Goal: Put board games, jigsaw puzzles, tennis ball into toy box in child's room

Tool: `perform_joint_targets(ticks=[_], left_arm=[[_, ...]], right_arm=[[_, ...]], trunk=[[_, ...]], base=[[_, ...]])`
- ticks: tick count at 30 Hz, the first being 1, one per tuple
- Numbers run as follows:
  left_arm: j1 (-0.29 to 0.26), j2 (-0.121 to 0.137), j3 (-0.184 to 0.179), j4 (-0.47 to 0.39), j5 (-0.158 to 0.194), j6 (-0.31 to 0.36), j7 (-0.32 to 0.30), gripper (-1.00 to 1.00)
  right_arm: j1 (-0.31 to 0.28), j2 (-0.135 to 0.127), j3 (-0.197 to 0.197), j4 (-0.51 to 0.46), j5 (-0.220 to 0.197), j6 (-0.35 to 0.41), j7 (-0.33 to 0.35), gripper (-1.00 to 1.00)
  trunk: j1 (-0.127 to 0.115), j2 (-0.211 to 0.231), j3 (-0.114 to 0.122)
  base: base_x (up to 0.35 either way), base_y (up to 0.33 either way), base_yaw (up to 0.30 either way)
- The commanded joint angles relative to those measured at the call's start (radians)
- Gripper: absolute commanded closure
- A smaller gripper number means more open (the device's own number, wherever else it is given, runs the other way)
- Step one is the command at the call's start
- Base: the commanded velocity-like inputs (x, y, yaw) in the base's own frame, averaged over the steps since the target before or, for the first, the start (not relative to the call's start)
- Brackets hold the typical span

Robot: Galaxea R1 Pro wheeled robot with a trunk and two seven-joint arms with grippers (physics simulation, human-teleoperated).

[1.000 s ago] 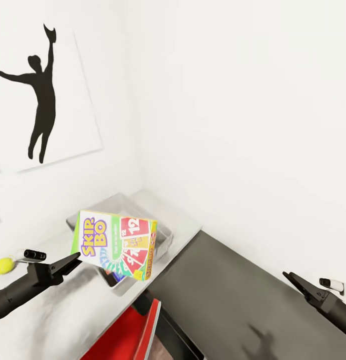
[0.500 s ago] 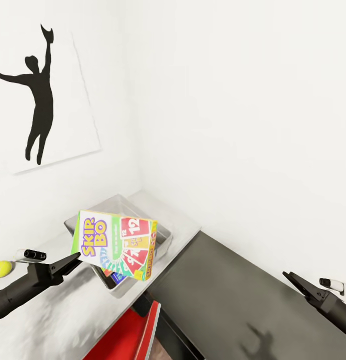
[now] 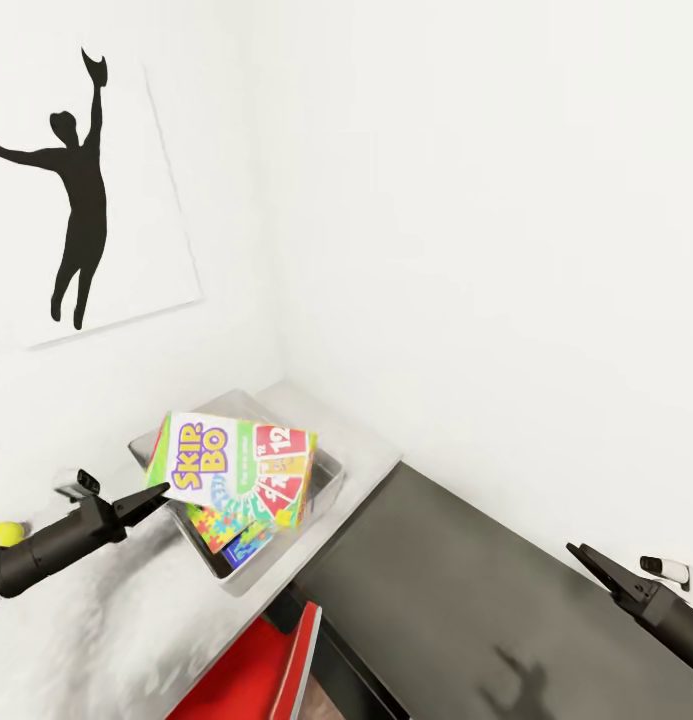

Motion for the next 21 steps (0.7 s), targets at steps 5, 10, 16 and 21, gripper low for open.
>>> perform_joint_targets(ticks=[5,10,16,21], left_arm=[[-0.121,0.060,-0.012,0.115,0.000,0.008,0.048,1.00],[-0.228,0.117,-0.082,0.199,-0.015,0.008,0.064,1.00],[-0.324,0.163,-0.170,0.274,-0.070,0.006,0.048,1.00],[-0.352,0.191,-0.198,0.267,-0.100,0.008,0.032,1.00]], right_arm=[[-0.001,0.000,0.001,0.000,-0.003,0.007,0.001,-1.00],[-0.001,0.000,0.001,0.000,-0.003,0.006,0.000,-1.00],[-0.001,0.003,0.002,0.000,-0.002,0.008,0.000,-1.00],[-0.001,0.026,0.002,0.000,-0.002,0.008,-0.002,-1.00]], trunk=[[0.000,-0.001,-0.001],[0.000,-0.001,-0.001],[0.000,-0.001,-0.001],[0.000,-0.001,-0.001]], base=[[0.000,0.000,0.000],[0.000,0.000,0.000],[0.000,0.000,0.000],[0.000,0.000,0.000]])
